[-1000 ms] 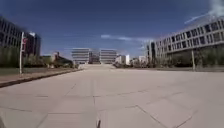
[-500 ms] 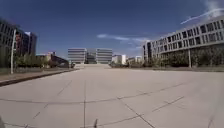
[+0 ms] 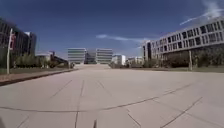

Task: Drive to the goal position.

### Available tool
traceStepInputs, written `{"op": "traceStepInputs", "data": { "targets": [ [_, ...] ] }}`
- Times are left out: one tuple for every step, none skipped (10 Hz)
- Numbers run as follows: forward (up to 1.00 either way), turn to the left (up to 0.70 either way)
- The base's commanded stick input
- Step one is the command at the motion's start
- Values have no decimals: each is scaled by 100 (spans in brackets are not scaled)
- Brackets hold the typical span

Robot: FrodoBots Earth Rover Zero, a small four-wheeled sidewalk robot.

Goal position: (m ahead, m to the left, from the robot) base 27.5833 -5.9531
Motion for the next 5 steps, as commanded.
{"op": "traceStepInputs", "data": {
  "targets": [
    [70, -1],
    [70, -1],
    [70, -1],
    [70, -1],
    [70, -1]
  ]
}}
